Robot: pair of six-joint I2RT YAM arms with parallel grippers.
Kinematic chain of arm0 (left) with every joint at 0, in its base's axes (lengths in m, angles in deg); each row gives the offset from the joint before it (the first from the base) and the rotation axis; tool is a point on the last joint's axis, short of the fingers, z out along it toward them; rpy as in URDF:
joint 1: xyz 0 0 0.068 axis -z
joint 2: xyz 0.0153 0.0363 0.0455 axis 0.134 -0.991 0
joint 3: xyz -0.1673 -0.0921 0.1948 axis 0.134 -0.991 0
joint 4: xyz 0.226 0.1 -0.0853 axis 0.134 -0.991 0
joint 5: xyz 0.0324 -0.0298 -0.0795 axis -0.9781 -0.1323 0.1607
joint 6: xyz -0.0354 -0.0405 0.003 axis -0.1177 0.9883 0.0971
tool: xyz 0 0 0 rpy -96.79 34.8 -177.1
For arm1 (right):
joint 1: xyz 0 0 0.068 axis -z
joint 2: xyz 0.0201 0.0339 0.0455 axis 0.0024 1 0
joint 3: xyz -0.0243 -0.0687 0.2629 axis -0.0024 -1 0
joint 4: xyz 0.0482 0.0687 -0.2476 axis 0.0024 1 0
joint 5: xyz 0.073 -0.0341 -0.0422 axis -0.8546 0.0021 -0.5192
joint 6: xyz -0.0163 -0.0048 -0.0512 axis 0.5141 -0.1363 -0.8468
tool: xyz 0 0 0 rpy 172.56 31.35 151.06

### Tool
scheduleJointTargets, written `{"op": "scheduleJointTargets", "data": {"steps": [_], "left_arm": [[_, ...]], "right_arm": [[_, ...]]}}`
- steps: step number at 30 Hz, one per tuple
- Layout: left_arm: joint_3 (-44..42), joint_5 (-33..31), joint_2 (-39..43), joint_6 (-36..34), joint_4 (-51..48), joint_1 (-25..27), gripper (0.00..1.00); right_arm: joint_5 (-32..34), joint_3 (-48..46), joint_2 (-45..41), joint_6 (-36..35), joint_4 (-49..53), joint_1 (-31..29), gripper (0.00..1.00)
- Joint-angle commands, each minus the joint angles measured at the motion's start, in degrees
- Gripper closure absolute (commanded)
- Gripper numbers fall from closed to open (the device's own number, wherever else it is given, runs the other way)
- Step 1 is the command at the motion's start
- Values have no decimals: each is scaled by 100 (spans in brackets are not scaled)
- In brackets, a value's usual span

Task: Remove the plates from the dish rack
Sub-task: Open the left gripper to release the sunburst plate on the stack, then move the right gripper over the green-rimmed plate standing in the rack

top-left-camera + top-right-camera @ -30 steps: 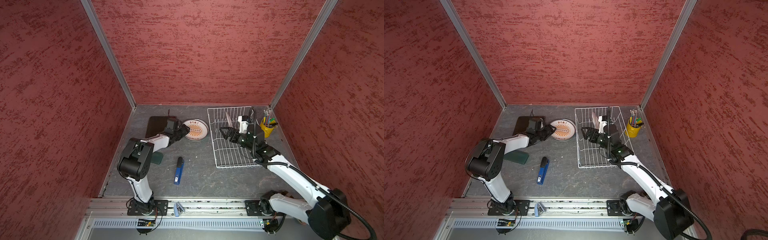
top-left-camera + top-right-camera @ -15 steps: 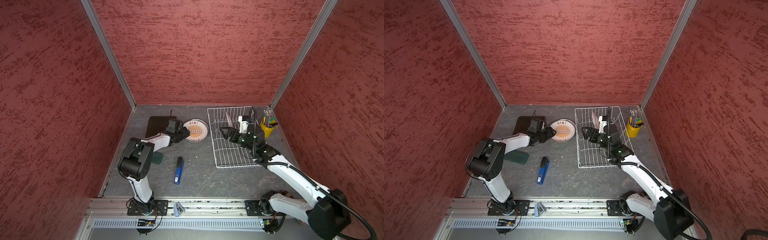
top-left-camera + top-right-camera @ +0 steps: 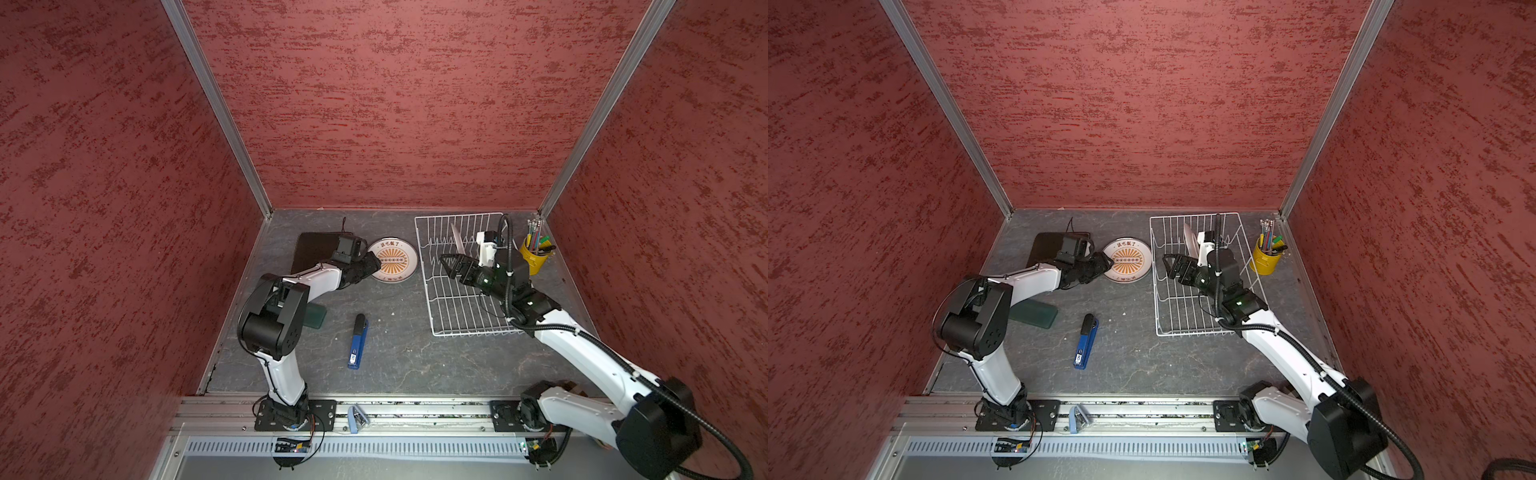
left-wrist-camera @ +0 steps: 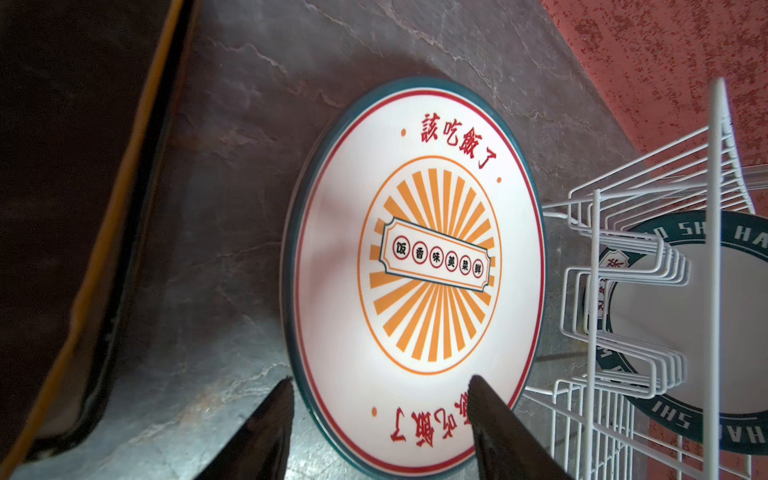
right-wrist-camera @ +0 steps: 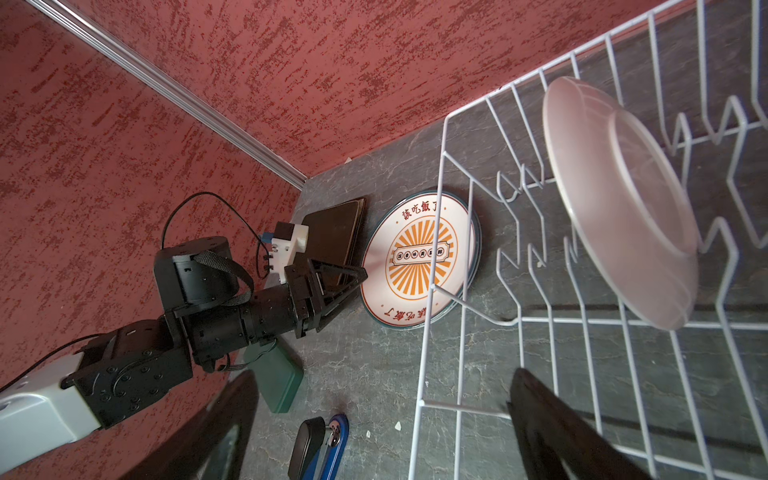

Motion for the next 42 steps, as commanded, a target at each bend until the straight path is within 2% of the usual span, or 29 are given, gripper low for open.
{"op": "scheduleJointTargets", "data": {"steps": [1,6,14,19,24,27,33,39,42], "left_arm": [[134,19,-118,-105,-48,24,33],[9,-67,39,-92,39,26,33],[-414,-281,859,-216,153,24,33],[-642,-201,1269,-187,290,33,32],[-1081,3,1419,78,854,192,32],[-1283,5,1323,209,1134,294,32],[-1578,-113,1201,446,1662,654,32],[-1620,26,1110,573,1838,666,32],[-1664,54,1145,605,1886,679,32]], "right_arm": [[102,-36,0,-53,-47,29,5],[112,-31,-15,-69,-21,32,5],[249,92,32,-134,85,32,5],[1211,601,272,-382,1013,32,7],[1559,659,322,-324,1268,10,9],[2041,813,372,-424,1570,-57,8],[2991,1388,741,-739,2272,-377,8],[4087,2031,1408,-904,2842,-808,5],[4420,2346,1782,-1038,3019,-953,4]]}}
